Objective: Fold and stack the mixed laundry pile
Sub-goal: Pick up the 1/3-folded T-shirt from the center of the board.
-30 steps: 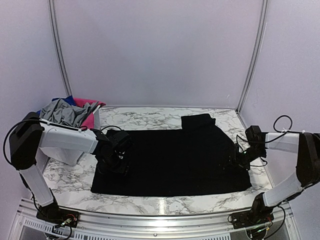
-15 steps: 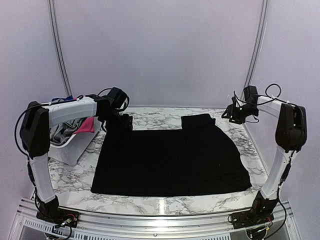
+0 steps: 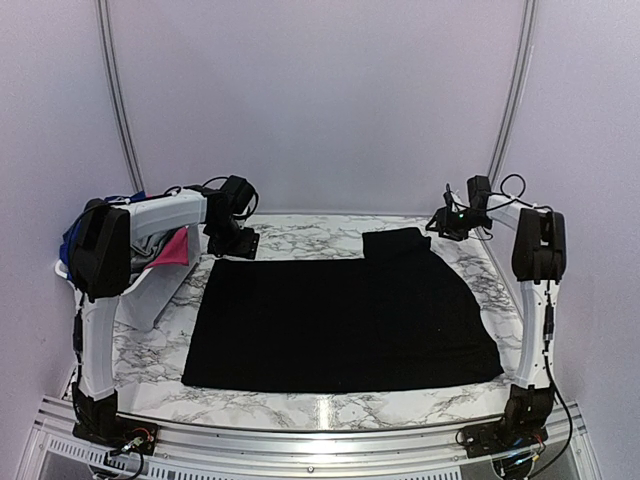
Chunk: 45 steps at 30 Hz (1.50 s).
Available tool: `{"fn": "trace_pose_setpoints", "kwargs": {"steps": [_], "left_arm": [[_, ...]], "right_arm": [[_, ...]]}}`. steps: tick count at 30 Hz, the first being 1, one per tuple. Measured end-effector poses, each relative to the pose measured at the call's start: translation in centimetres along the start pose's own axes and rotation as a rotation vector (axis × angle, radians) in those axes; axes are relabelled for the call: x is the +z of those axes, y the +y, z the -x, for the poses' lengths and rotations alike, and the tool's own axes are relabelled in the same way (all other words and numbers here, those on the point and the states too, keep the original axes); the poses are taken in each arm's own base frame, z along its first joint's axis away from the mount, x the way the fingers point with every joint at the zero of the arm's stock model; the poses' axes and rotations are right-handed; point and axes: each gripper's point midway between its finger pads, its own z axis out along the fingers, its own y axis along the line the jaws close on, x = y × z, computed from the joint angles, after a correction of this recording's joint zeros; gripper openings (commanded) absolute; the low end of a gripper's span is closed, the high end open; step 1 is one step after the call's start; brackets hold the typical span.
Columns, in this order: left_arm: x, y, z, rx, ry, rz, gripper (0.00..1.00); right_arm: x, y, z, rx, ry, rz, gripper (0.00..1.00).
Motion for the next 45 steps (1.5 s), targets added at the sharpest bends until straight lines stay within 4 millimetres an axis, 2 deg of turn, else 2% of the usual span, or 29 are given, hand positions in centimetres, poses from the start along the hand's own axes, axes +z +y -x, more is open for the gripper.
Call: {"fn": "trace_pose_setpoints", "kwargs": {"steps": [5,11,17,20,23,26,30,33,37,45], "left_arm": [[0.6,0.7,0.8,0.114,0.005,0.055,0.77],[1.0,1.4,0.7,0.285,0.042,0.086,0.66],[2.2,2.3,0.7,0.398,0.094,0.095,0.55],[3.1,3.1,0.4,0.450,0.136,0.113,0.53],[3.6,4.4,-0.1,0.487,0.171,0.152,0.52],[3.5,5.7,0.1,0.505,0.187,0.180,0.51],[3.1,7.9,1.5,0.493,0.170,0.202,0.50],[3.2,9.1,1.8,0.485,0.171,0.197,0.48],[3.8,8.7,1.6,0.503,0.179,0.147,0.48],[6.7,7.8,0.0,0.540,0.228,0.073,0.47]], "right_arm": [[1.6,0.2,0.0,0.005,0.008,0.028,0.49],[2.8,1.4,-1.1,0.009,0.041,0.054,0.40],[3.0,2.2,-1.2,0.013,0.048,0.072,0.20],[3.0,2.3,-1.3,0.017,0.050,0.077,0.07],[3.0,2.3,-1.3,0.022,0.050,0.081,0.00],[3.0,2.4,-1.3,0.028,0.051,0.083,0.00],[3.0,2.4,-1.3,0.028,0.051,0.086,0.00],[3.0,2.4,-1.3,0.030,0.052,0.086,0.00],[3.0,2.4,-1.3,0.030,0.052,0.086,0.00],[3.0,2.4,-1.3,0.031,0.052,0.086,0.00]]}}
